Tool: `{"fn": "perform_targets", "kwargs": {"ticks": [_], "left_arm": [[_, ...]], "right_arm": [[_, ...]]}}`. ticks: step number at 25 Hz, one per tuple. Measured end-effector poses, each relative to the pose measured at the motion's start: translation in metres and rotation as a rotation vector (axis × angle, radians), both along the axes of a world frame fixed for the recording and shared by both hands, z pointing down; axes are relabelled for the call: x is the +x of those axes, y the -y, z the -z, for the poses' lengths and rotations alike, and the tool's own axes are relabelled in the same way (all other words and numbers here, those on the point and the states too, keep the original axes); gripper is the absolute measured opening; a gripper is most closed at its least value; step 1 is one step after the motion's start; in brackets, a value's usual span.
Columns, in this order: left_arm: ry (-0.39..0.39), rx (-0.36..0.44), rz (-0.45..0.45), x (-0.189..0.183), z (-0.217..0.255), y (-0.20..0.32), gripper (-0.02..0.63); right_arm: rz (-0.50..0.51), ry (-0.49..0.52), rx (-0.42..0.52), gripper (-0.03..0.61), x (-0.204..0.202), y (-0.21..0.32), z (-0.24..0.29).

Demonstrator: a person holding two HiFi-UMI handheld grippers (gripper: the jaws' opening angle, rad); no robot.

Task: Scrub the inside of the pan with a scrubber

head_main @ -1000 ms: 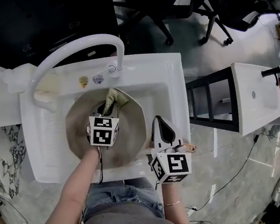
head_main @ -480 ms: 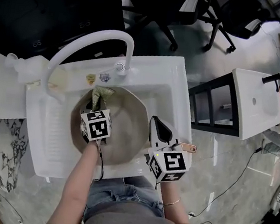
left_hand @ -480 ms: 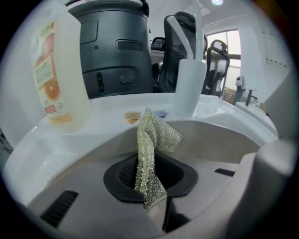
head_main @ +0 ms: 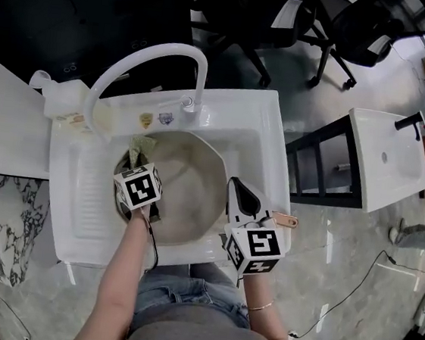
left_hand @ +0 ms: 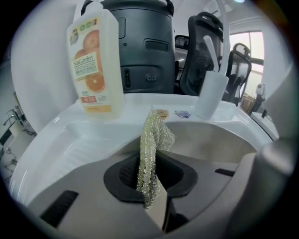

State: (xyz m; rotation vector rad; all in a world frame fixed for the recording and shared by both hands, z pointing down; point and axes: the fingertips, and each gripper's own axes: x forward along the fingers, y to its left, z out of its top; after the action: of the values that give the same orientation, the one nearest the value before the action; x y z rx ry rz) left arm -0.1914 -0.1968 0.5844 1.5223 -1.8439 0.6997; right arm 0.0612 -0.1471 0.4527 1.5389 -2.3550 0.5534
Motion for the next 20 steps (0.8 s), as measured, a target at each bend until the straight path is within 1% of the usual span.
{"fn": "perform_targets", "kwargs": {"ticks": [3, 5, 7, 8, 9, 10, 12, 13, 14, 16, 17, 20], "left_arm": [[0.001, -0.005, 0.057, -0.009, 0.007, -0.011, 0.074], [0.009, 0.008, 0.075, -0.011, 0.017, -0.019, 0.073], [0.020, 0.041, 0.059, -0.008, 0.034, -0.024, 0.072], [0.020, 0.061, 0.033, -0.005, 0.045, -0.026, 0.072], [0.020, 0.077, -0.013, -0.002, 0.056, -0.027, 0.072], [0.024, 0.087, -0.079, 0.003, 0.065, -0.026, 0.072], [0.061, 0.082, -0.265, 0.013, 0.077, -0.021, 0.071], [0.102, 0.071, -0.372, 0.018, 0.081, -0.018, 0.071], [0.158, 0.059, -0.480, 0.022, 0.084, -0.015, 0.071], [0.303, 0.044, -0.685, 0.030, 0.087, -0.007, 0.071], [0.385, 0.046, -0.773, 0.032, 0.088, -0.003, 0.069], [0.652, 0.062, -0.997, 0.042, 0.087, 0.006, 0.069]], "right_arm": [[0.009, 0.003, 0.015, 0.011, -0.003, -0.006, 0.005], [0.015, 0.003, 0.021, 0.011, -0.004, -0.010, 0.008], [0.022, 0.004, 0.027, 0.011, -0.006, -0.013, 0.011], [0.027, 0.005, 0.030, 0.011, -0.008, -0.014, 0.012], [0.031, 0.005, 0.034, 0.011, -0.009, -0.014, 0.013], [0.034, 0.003, 0.038, 0.011, -0.011, -0.015, 0.014], [0.034, -0.003, 0.044, 0.011, -0.012, -0.015, 0.017], [0.033, -0.007, 0.048, 0.011, -0.011, -0.015, 0.018], [0.031, -0.011, 0.052, 0.011, -0.011, -0.015, 0.020], [0.026, -0.019, 0.060, 0.011, -0.010, -0.015, 0.024], [0.023, -0.022, 0.063, 0.011, -0.010, -0.015, 0.025], [0.013, -0.029, 0.069, 0.011, -0.010, -0.018, 0.029]]}}
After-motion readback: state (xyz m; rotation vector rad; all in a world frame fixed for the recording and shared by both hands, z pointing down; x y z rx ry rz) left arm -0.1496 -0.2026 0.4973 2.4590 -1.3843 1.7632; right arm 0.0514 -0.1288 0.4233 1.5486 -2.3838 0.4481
